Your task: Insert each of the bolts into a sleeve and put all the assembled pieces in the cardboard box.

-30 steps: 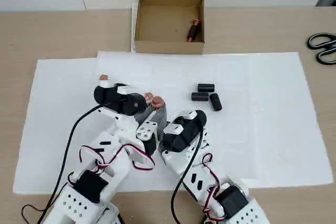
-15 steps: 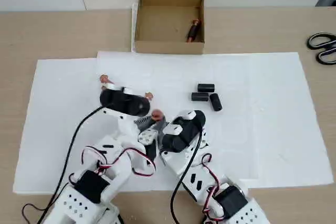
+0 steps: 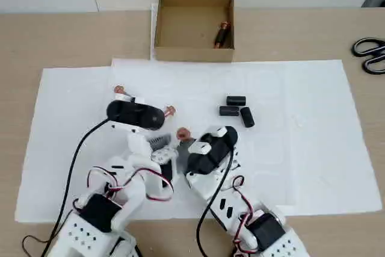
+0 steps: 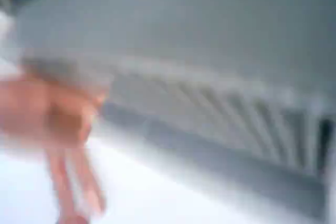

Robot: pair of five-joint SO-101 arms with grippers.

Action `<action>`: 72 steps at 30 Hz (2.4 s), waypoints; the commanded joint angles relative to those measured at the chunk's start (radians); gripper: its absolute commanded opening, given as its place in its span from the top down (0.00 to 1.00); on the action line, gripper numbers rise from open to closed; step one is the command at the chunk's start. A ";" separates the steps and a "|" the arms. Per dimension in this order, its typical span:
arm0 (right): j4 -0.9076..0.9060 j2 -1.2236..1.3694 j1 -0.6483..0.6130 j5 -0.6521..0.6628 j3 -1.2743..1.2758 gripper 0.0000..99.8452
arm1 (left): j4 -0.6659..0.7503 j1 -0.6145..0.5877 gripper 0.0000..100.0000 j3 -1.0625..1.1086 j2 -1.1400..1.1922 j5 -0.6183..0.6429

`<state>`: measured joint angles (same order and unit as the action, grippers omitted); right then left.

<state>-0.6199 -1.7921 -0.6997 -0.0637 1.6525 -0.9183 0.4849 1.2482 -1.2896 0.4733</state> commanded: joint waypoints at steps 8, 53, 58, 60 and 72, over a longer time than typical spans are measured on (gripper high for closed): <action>0.027 -0.021 0.001 -0.003 -0.011 1.00 | -0.084 -0.060 0.75 -0.228 -0.009 0.017; 0.278 2.012 0.496 0.141 -1.872 0.99 | -0.379 -0.681 0.75 -0.259 -0.009 -0.460; 0.278 2.292 0.483 0.141 -2.171 0.99 | -0.376 -0.681 0.75 -0.251 -0.009 -0.460; 0.271 2.384 0.479 0.141 -2.275 0.99 | -0.373 -0.680 0.75 -0.236 -0.009 -0.460; 0.268 2.746 0.446 0.138 -2.630 0.89 | -0.373 -0.678 0.75 -0.226 -0.009 -0.460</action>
<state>-0.3728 0.9528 -0.2486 0.0637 -0.8654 -1.2927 -0.1903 1.0349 -1.2881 0.0176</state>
